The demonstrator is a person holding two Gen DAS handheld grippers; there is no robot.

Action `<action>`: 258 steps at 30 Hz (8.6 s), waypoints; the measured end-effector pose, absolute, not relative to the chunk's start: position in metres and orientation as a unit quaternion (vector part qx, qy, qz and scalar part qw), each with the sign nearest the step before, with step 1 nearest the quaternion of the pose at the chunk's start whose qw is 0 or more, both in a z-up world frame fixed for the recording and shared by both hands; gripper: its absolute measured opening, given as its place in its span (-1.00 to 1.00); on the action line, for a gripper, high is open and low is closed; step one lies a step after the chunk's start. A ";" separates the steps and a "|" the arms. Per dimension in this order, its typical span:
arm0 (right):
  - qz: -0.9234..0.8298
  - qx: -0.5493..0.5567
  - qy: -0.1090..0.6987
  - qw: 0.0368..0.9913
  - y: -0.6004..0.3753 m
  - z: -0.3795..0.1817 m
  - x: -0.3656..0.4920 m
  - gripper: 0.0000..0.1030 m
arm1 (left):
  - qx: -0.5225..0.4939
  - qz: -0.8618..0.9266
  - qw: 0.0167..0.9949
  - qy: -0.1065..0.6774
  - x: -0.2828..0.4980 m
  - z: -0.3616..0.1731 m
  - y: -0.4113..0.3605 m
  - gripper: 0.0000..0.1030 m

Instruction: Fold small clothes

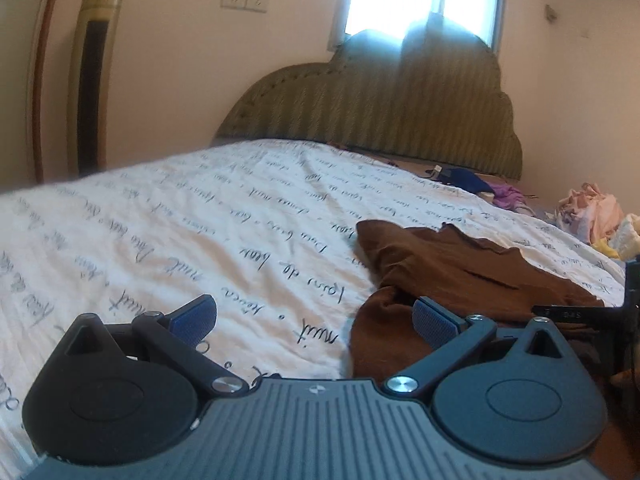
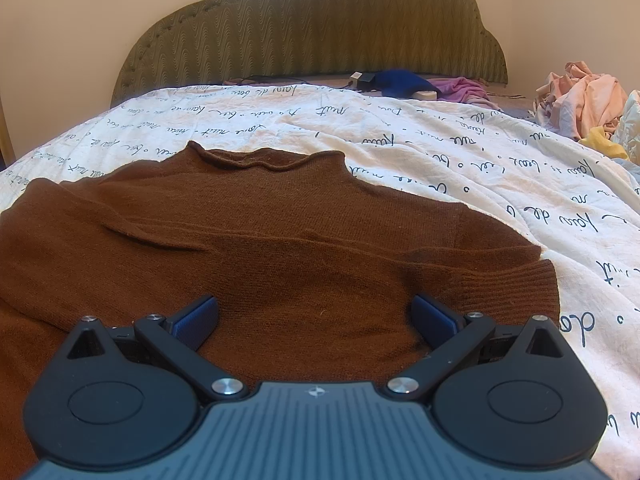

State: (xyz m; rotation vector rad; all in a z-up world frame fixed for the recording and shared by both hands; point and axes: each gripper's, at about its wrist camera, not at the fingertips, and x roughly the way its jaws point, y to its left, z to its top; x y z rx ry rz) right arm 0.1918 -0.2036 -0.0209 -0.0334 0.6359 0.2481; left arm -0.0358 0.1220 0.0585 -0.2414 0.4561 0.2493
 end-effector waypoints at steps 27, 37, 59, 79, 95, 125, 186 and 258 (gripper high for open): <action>0.095 -0.012 0.342 0.935 -0.207 -0.015 0.056 1.00 | 0.028 -0.019 0.943 0.331 -0.001 0.011 0.012 0.99; 0.086 0.019 0.339 0.937 -0.222 0.001 -0.008 1.00 | 0.018 -0.059 0.943 0.327 -0.030 0.027 0.012 0.99; 0.068 -0.009 0.374 0.925 -0.163 -0.004 0.030 1.00 | 0.022 -0.030 0.927 0.373 -0.014 0.010 -0.005 1.00; 0.065 -0.002 0.379 0.923 -0.176 -0.007 -0.023 1.00 | 0.025 -0.037 0.926 0.374 -0.063 0.012 -0.004 1.00; 0.072 -0.004 0.378 0.923 -0.182 -0.008 -0.062 1.00 | 0.034 -0.045 0.927 0.372 -0.093 0.014 -0.002 1.00; 0.086 -0.003 0.360 0.929 -0.192 -0.012 -0.084 1.00 | 0.039 -0.048 0.926 0.372 -0.105 0.016 -0.002 1.00; 0.140 0.157 0.325 0.922 -0.264 0.013 -0.136 1.00 | -0.084 -0.077 0.929 0.352 -0.145 0.042 0.056 0.99; 0.251 0.491 0.278 0.787 -0.382 -0.002 0.164 0.92 | -0.407 0.008 0.890 0.204 0.123 0.052 0.175 0.83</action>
